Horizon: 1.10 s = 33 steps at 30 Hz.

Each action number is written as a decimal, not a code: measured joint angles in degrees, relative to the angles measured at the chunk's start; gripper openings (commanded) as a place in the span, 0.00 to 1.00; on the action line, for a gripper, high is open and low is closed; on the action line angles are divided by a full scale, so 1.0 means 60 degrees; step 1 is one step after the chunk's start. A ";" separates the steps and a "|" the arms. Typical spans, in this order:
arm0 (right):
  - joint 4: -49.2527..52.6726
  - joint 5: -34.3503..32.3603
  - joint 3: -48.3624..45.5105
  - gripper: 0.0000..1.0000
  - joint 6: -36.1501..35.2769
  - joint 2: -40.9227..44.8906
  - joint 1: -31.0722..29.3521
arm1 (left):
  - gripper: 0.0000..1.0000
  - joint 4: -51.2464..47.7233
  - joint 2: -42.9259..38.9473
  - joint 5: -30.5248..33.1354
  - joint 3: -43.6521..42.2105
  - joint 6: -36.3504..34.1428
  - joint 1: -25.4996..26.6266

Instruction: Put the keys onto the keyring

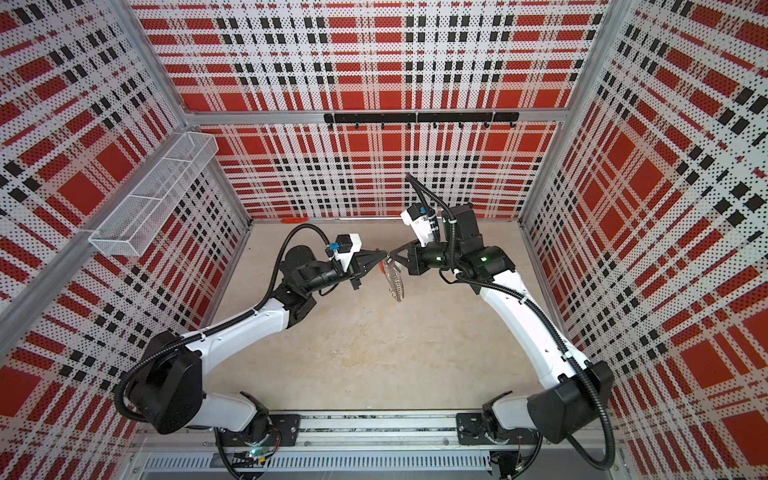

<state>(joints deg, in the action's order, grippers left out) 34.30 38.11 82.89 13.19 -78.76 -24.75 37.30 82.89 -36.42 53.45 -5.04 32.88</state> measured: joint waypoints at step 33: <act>0.0455 -0.0335 0.0630 0.00 0.0390 -0.0714 0.0000 | 0.00 -0.0007 -0.0011 0.0302 -0.0011 -0.0098 -0.0055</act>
<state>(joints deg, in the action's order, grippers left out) 37.04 36.10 86.67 15.53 -83.05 -24.75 37.26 82.83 -34.61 53.39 -5.63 32.56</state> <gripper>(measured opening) 0.048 0.043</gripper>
